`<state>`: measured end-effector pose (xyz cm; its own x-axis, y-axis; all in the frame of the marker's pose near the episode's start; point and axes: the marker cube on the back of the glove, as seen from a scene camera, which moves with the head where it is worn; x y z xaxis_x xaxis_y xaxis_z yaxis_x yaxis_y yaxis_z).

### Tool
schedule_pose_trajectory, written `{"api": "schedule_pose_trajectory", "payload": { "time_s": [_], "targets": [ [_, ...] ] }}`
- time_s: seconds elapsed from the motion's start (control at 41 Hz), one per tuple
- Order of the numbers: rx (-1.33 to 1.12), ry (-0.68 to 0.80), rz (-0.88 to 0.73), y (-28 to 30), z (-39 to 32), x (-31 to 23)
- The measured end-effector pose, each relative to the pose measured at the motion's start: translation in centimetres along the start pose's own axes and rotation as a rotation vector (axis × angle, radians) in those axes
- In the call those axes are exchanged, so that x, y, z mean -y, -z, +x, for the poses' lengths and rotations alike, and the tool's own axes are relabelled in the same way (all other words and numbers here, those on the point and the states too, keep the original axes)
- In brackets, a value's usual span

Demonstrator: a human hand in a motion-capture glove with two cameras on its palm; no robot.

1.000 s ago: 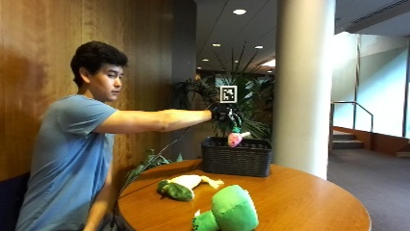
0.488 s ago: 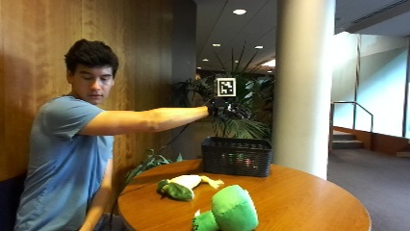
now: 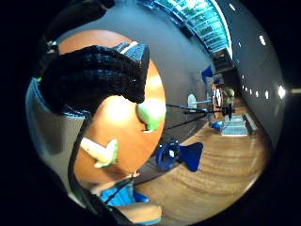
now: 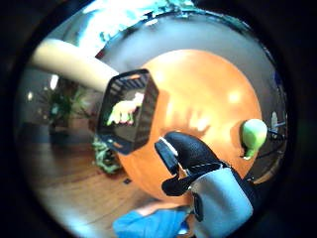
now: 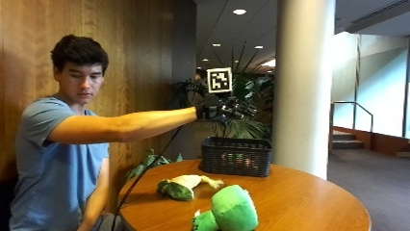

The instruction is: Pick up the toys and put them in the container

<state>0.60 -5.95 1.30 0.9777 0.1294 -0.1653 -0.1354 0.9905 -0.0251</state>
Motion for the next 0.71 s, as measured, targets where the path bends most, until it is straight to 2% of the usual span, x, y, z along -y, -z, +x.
{"api": "schedule_pose_trajectory", "payload": {
  "time_s": [0.146,0.293,0.415,0.488,0.561,0.659,0.707],
  "targets": [
    [0.017,-0.117,-0.112,-4.2,7.3,-1.5],
    [0.052,0.04,-0.138,-7.1,11.5,-3.2],
    [-0.007,-0.145,-0.171,-10.1,15.2,-3.2],
    [-0.014,-0.184,-0.192,-11.8,17.8,-3.5],
    [-0.027,-0.146,-0.225,-13.9,20.0,-4.2],
    [0.01,-0.282,-0.266,-16.7,21.9,-4.3],
    [0.029,-0.305,-0.287,-17.9,22.6,-4.5]
  ]
}}
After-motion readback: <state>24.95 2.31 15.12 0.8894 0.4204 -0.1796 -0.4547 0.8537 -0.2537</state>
